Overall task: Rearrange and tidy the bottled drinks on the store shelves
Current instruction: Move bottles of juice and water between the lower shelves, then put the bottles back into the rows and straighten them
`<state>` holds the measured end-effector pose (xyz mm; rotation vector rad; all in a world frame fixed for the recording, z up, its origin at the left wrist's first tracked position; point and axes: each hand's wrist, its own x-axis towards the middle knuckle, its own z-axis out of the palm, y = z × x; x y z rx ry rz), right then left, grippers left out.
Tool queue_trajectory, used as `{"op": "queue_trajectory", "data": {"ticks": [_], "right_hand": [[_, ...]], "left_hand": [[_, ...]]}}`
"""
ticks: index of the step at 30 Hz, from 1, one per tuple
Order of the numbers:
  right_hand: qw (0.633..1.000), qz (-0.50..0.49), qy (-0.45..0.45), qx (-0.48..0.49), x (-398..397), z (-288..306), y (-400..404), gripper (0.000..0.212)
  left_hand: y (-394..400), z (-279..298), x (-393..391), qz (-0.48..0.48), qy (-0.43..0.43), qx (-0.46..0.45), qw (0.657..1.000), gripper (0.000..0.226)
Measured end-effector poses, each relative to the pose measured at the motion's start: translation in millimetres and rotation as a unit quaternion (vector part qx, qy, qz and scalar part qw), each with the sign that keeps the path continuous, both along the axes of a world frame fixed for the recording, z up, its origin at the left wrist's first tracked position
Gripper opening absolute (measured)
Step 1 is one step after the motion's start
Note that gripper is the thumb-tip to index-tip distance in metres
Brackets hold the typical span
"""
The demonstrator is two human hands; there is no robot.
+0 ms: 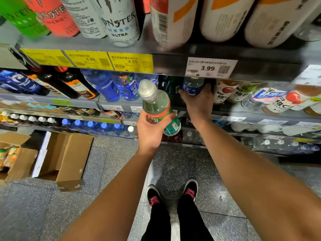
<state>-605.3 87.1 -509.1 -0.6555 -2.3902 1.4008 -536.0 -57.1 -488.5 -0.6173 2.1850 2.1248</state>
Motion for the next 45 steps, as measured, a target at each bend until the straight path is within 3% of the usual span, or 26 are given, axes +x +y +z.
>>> {"op": "queue_trajectory", "data": {"ticks": [5,8,11,14,21,24,31,35,40,45], "right_hand": [[0.999,-0.019,0.046,-0.010,32,19,13,0.068],[0.999,-0.020,0.021,-0.017,60,28,26,0.061],[0.999,-0.032,-0.016,-0.036,85,25,39,0.060],[0.997,-0.044,-0.045,-0.046,100,20,50,0.066],[0.994,-0.048,-0.034,-0.090,118,21,76,0.068],[0.992,-0.041,-0.031,-0.114,121,22,86,0.061],[0.991,-0.011,-0.034,-0.128,122,23,98,0.056],[0.991,0.014,-0.042,-0.129,128,23,101,0.058],[0.992,0.033,-0.054,-0.112,135,21,104,0.059],[0.991,0.043,-0.069,-0.103,137,18,102,0.058]], "left_hand": [[6,9,-9,-0.058,-0.011,-0.004,0.998,0.039],[21,12,-17,-0.086,-0.013,-0.036,0.996,0.045],[44,16,-23,-0.069,-0.014,-0.071,0.995,0.054],[68,19,-33,-0.051,-0.004,-0.083,0.995,0.045],[112,23,-61,0.027,0.064,-0.101,0.992,0.049],[125,21,-65,0.049,0.066,-0.126,0.989,0.059],[135,0,-59,0.060,0.081,-0.193,0.976,0.057],[134,-12,-64,0.059,0.055,-0.196,0.977,0.073],[137,-19,-71,0.048,0.066,-0.192,0.978,0.051],[142,-24,-68,0.044,0.087,-0.229,0.968,0.056]]}}
